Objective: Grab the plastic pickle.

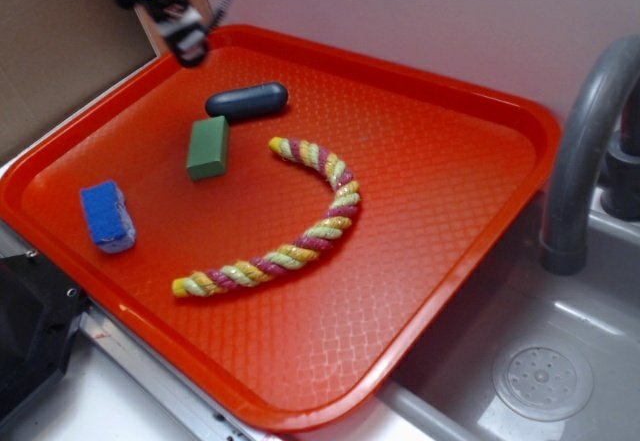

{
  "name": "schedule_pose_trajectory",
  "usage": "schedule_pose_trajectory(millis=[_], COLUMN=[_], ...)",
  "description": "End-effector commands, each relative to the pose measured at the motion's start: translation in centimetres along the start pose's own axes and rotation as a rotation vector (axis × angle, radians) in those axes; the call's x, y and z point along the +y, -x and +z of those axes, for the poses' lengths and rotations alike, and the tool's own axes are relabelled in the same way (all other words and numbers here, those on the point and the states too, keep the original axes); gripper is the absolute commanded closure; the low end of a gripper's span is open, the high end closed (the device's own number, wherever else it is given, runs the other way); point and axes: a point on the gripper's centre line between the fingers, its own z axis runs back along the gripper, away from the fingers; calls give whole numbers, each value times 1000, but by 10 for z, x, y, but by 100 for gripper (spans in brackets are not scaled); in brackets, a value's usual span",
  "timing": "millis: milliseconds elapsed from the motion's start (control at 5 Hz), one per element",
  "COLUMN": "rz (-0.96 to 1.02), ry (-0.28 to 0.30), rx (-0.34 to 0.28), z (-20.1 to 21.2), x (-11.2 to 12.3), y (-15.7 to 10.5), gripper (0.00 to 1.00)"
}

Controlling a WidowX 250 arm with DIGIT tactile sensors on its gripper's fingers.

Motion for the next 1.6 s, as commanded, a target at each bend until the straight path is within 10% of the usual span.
schedule_pose_trajectory(millis=[0, 800, 1000, 1200, 1400], rz=[-64, -216, -224, -228, -226], ry=[-13, 20, 35, 31, 23], rx=[6, 69, 63, 60, 60], z=[-23, -75, -75, -75, -76], x=[4, -10, -13, -12, -10], y=[-36, -32, -32, -33, -34], gripper=[0, 0, 64, 100, 100])
